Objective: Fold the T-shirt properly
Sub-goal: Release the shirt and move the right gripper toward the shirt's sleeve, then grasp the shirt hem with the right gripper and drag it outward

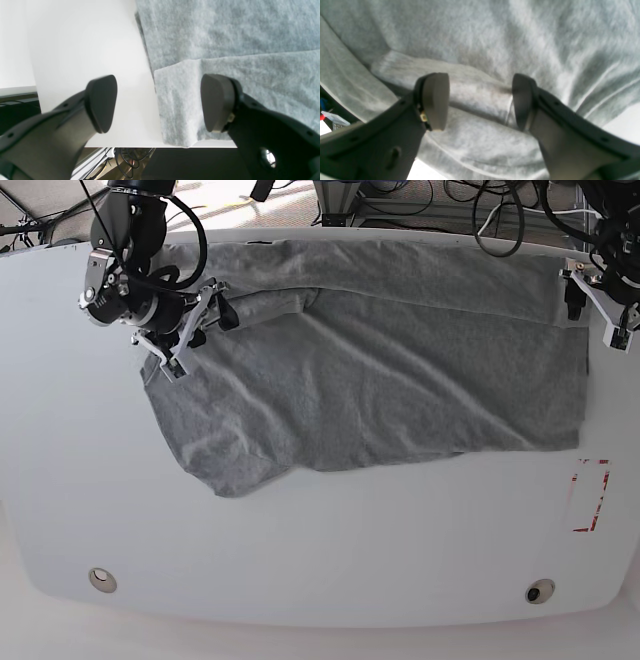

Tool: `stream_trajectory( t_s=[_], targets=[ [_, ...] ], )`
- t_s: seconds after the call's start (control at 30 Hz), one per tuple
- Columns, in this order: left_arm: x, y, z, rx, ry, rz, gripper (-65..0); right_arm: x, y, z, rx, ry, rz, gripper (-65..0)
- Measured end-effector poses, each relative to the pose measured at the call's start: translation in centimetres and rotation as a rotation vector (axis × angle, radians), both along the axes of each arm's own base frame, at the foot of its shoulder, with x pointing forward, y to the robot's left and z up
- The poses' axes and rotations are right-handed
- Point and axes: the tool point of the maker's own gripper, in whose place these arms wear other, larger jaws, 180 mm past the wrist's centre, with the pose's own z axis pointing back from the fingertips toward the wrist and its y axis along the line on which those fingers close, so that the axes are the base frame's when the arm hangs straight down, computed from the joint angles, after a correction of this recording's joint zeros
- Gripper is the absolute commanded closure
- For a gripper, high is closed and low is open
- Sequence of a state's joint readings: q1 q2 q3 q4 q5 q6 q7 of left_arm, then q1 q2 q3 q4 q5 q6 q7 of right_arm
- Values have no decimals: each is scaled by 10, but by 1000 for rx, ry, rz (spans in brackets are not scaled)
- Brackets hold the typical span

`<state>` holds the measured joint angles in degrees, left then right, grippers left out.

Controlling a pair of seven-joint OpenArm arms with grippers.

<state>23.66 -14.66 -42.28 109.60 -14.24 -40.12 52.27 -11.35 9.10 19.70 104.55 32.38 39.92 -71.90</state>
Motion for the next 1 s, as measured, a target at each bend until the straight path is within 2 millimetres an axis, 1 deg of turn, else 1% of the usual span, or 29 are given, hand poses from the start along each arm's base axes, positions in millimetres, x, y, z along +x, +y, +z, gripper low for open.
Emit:
stream_trajectory(
  t_s=[0.1, 0.27, 0.47, 0.63, 0.7, 0.73, 0.77, 0.87, 0.9, 0.93, 0.97, 1.0],
  targets=[
    [0, 0, 0, -1, 0, -1, -485, -7, -6, -8, -27, 37, -4, -379],
    [0, 0, 0, 0, 1, -1, -485, -1, -4, -4, -12, 16, -5, -379],
    [0, -1, 0, -1, 1, -2, -485, -4, -5, -6, -19, 25, -4, -379],
    [2, -7, -3, -10, 7, -20, -485, -5, 5, -7, -5, 27, 22, -377],
    [2, -7, -3, -9, 7, -20, -485, -5, 5, -7, -5, 28, 22, -376],
    [2, -6, -3, -8, 7, -20, -485, -5, 4, -7, -9, 29, 22, -363],
    [2, -7, -3, -9, 8, -20, -485, -5, 3, -7, -12, 29, 21, -336],
    [2, -7, -3, -9, 7, -20, -485, -5, 3, -7, -12, 28, 22, -235],
    [2, -7, -3, -9, 7, -20, -485, -5, 3, -7, -12, 28, 22, -182],
    [2, -7, -3, -9, 7, -20, -485, -5, 3, -7, -12, 28, 22, -149],
    [2, -7, -3, -9, 8, -20, -485, -5, 3, -7, -13, 28, 22, -120],
    [2, -7, -3, -9, 7, -20, -485, -5, 3, -7, -12, 28, 22, -106]
  ],
)
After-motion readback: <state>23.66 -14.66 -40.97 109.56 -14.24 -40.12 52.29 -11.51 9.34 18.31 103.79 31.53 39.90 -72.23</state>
